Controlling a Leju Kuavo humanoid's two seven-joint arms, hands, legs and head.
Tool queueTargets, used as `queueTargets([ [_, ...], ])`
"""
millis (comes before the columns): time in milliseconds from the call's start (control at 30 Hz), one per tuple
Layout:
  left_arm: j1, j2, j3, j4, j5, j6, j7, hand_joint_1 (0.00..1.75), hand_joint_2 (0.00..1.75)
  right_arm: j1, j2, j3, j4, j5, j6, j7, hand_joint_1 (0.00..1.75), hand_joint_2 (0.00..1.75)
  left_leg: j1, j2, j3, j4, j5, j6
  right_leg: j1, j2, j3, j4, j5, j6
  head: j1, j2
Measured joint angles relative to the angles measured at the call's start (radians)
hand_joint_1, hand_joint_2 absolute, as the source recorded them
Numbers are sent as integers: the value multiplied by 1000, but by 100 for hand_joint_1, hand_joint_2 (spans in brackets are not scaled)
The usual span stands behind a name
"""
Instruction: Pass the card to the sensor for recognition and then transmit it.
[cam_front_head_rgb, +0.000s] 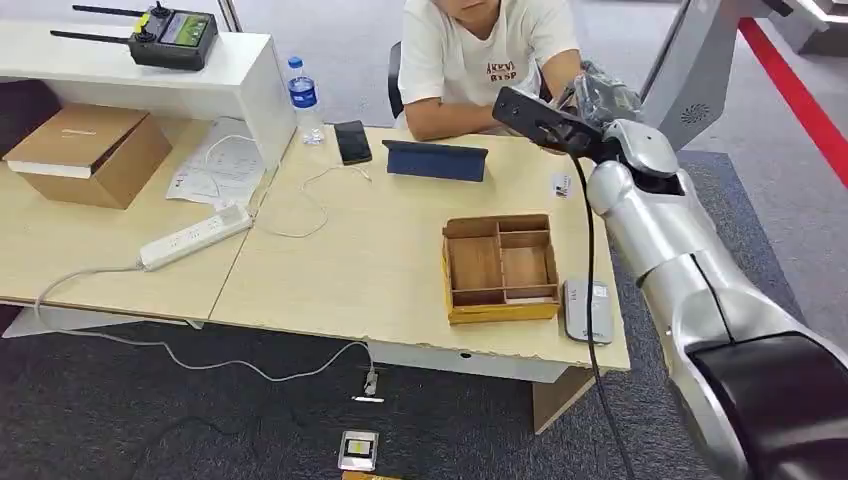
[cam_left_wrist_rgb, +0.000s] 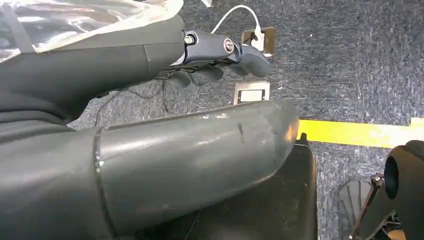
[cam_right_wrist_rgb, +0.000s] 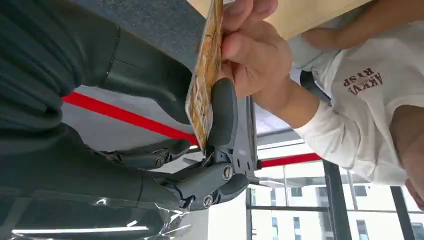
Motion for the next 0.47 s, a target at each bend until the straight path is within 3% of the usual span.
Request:
queueTargets([
  [100, 0, 3, -1, 0, -7, 0, -3, 0, 0, 0, 0, 0, 10, -2, -1, 5, 175, 175, 0, 0, 0, 0, 0, 0, 0, 0, 0, 0, 0, 0, 0, 0],
  [133, 0, 4, -1, 0, -8, 0, -4, 0, 0, 0, 0, 0, 11, -2, -1, 6, 166, 175, 0, 0, 0, 0, 0, 0, 0, 0, 0, 0, 0, 0, 0, 0],
  [167, 0, 7, -2, 0, -8, 0, -7, 0, 0, 0, 0, 0, 17, -2, -1, 7, 5, 175, 0, 0, 0, 0, 0, 0, 0, 0, 0, 0, 0, 0, 0, 0],
  [200, 0, 8, -2, 0, -8, 0, -7, 0, 0, 0, 0, 0, 20, -2, -1, 8, 0, 175, 0, 0, 0, 0, 0, 0, 0, 0, 0, 0, 0, 0, 0, 0],
  [233, 0, 10, -2, 0, -10, 0, -7, 0, 0, 0, 0, 0, 24, -2, -1, 8, 0, 0, 0, 0, 0, 0, 0, 0, 0, 0, 0, 0, 0, 0, 0, 0],
  [467, 0, 11, -8, 0, -11, -6, -7, 0, 0, 14, -1, 0, 39, -4, -27, 18, 0, 0, 0, 0, 0, 0, 0, 0, 0, 0, 0, 0, 0, 0, 0, 0],
])
